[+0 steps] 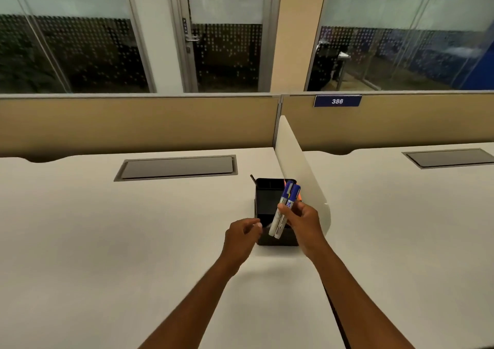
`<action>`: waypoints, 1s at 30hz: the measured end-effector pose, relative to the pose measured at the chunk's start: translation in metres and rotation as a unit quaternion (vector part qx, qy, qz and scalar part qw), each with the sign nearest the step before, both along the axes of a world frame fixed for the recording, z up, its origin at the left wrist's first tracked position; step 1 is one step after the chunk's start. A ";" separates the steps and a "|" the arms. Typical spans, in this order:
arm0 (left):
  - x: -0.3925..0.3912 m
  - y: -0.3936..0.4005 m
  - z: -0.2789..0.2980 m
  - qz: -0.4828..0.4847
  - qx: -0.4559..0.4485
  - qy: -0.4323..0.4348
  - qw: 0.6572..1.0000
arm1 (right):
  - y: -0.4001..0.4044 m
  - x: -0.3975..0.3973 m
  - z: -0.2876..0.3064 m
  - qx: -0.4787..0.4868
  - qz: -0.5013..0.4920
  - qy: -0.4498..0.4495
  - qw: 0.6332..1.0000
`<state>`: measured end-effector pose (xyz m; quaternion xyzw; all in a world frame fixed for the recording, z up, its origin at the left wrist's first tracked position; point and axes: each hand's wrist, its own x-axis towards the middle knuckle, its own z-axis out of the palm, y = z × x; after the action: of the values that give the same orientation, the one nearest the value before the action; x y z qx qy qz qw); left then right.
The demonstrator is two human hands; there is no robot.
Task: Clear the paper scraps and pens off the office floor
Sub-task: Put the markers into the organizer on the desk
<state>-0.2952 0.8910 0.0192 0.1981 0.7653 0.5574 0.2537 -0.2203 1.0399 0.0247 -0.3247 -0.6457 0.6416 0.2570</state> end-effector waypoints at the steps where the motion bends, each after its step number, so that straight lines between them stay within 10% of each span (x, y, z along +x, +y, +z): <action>1: -0.005 -0.001 -0.002 0.011 -0.002 -0.006 1.000 | 0.005 -0.005 0.001 0.004 -0.012 -0.001 1.000; 30: -0.073 -0.094 -0.075 0.023 -0.086 -0.075 0.993 | -0.021 -0.063 -0.045 0.099 -0.151 -0.107 0.978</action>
<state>-0.3683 0.7974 -0.0562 0.1156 0.7933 0.5086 0.3139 -0.2836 1.0192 -0.0206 -0.4580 -0.6736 0.4897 0.3108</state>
